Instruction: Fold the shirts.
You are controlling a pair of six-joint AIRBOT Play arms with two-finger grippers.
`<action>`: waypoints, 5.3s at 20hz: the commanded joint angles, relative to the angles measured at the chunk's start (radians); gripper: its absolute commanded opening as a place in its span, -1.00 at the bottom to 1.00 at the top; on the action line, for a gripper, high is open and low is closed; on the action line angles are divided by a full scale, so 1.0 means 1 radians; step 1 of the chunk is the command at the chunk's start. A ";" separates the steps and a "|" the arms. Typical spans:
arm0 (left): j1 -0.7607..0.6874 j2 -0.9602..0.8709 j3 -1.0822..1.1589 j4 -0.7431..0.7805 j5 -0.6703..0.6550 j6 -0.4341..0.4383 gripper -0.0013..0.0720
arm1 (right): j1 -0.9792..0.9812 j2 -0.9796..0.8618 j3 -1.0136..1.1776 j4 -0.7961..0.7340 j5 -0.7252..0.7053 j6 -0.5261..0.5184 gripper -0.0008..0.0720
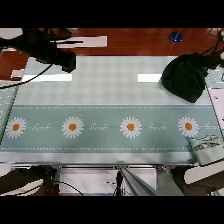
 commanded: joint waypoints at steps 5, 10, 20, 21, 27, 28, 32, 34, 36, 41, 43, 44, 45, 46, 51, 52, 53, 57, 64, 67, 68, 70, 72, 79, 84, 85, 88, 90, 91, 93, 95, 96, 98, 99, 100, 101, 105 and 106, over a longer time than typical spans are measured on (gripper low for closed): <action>-0.001 0.257 0.001 -0.080 0.004 -0.019 1.00 | 0.032 0.474 0.005 0.208 -0.015 -0.153 -0.91; -0.001 0.450 0.001 -0.082 0.003 -0.100 1.00 | 0.033 0.708 0.005 0.406 0.038 -0.178 -0.90; -0.001 0.525 -0.027 -0.121 -0.164 -0.175 0.97 | 0.168 0.752 -0.177 0.558 0.628 -0.158 -0.90; -0.001 0.525 -0.037 -0.124 -0.164 -0.175 0.97 | 0.247 0.752 -0.227 0.533 0.624 -0.158 -0.90; -0.001 0.525 -0.127 -0.132 -0.164 -0.175 0.97 | 0.785 0.670 -0.490 0.238 0.294 -0.132 -0.90; -0.001 0.525 -0.151 -0.132 -0.164 -0.174 0.97 | 0.841 0.627 -0.497 0.216 0.255 -0.119 -0.90; -0.001 0.525 -0.258 -0.131 -0.161 -0.171 0.97 | 0.923 0.484 -0.497 0.212 0.145 -0.106 -0.35; -0.001 0.525 -0.311 -0.130 -0.154 -0.139 0.97 | 0.895 0.485 -0.492 0.211 0.135 -0.090 0.19; 0.000 0.524 -0.366 -0.120 -0.151 -0.088 0.97 | 0.835 0.533 -0.471 0.195 0.156 -0.091 0.22; 0.000 0.520 -0.582 -0.041 -0.048 -0.046 0.97 | 0.572 0.731 -0.422 -0.119 0.325 -0.074 0.21; 0.000 0.520 -0.702 -0.060 0.075 -0.047 0.97 | 0.446 0.768 -0.422 -0.307 0.464 -0.072 0.21; 0.001 0.518 -0.755 -0.084 0.130 -0.047 0.97 | 0.387 0.769 -0.423 -0.368 0.531 -0.072 0.21; 0.002 0.511 -0.804 -0.119 0.171 -0.047 0.97 | 0.326 0.769 -0.433 -0.390 0.575 -0.072 0.21; 0.002 0.493 -0.850 -0.157 0.201 -0.046 0.97 | 0.260 0.769 -0.454 -0.370 0.593 -0.075 0.21; 0.031 0.343 -0.950 -0.361 0.323 0.069 0.96 | 0.045 0.769 -0.660 -0.001 0.561 -0.166 0.31; 0.065 0.319 -0.950 -0.447 0.354 0.120 0.96 | 0.032 0.769 -0.705 0.053 0.562 -0.190 0.33; 0.116 0.294 -0.950 -0.546 0.381 0.181 0.95 | 0.027 0.769 -0.747 0.090 0.562 -0.209 0.33; 0.365 0.206 -0.950 -0.788 0.368 0.356 0.71 | 0.027 0.769 -0.875 0.158 0.553 -0.256 0.33; 0.508 -0.018 -0.950 -0.885 0.237 0.532 0.71 | 0.027 0.769 -0.910 0.204 0.514 -0.263 0.33; 0.508 -0.141 -0.949 -1.019 0.236 0.589 0.69 | 0.027 0.769 -0.910 0.214 0.515 -0.263 0.33; 0.508 -0.177 -0.949 -1.066 0.236 0.612 0.68 | 0.027 0.769 -0.910 0.220 0.515 -0.262 0.33; 0.496 -0.229 -0.946 -1.120 0.235 0.649 0.67 | 0.028 0.769 -0.910 0.222 0.516 -0.251 0.33; 0.467 -0.268 -0.937 -1.123 0.235 0.650 0.66 | 0.028 0.769 -0.910 0.222 0.515 -0.243 0.33; 0.320 -0.327 -0.830 -1.122 0.237 0.649 -0.55 | 0.028 0.769 -0.910 0.223 0.523 -0.203 0.31; 0.327 -0.330 -0.794 -1.122 0.160 0.638 -0.89 | 0.027 0.769 -0.922 0.166 0.545 -0.204 0.43; 0.331 -0.330 -0.794 -1.122 0.143 0.638 -0.90 | 0.027 0.769 -0.945 0.183 0.549 -0.209 0.50; 0.332 -0.328 -0.794 -1.122 0.124 0.638 -0.89 | 0.028 0.769 -1.076 0.315 0.541 -0.232 0.51; 0.332 -0.328 -0.793 -1.122 0.120 0.639 -0.89 | 0.033 0.769 -1.172 0.410 0.483 -0.233 0.50; 0.332 -0.328 -0.793 -1.123 0.116 0.639 -0.89 | 0.033 0.769 -1.211 0.448 0.458 -0.234 0.49; 0.332 -0.328 -0.793 -1.122 0.103 0.639 -0.89 | 0.033 0.769 -1.267 0.487 0.409 -0.235 0.49; 0.332 -0.328 -0.793 -1.123 0.091 0.642 -0.89 | 0.033 0.769 -1.284 0.483 0.376 -0.230 0.49; 0.332 -0.328 -0.792 -1.123 0.088 0.643 -0.89 | 0.033 0.769 -1.285 0.483 0.358 -0.223 0.49; 0.332 -0.327 -0.792 -1.126 0.085 0.643 -0.89 | 0.033 0.768 -1.285 0.481 0.326 -0.197 0.49; 0.332 -0.327 -0.792 -1.126 0.085 0.643 -0.89 | 0.033 0.766 -1.285 0.478 0.314 -0.186 0.49; 0.332 -0.327 -0.792 -1.126 0.085 0.644 -0.89 | 0.033 0.755 -1.285 0.478 0.309 -0.176 0.48; 0.332 -0.327 -0.792 -1.126 0.082 0.650 -0.89 | 0.045 0.737 -1.285 0.477 0.303 -0.168 0.49; 0.332 -0.326 -0.792 -1.126 0.078 0.650 -0.89 | 0.291 0.626 -1.284 0.517 0.152 -0.120 0.49; 0.332 -0.326 -0.792 -1.126 0.077 0.650 -0.89 | 0.348 0.598 -1.284 0.524 0.110 -0.087 0.48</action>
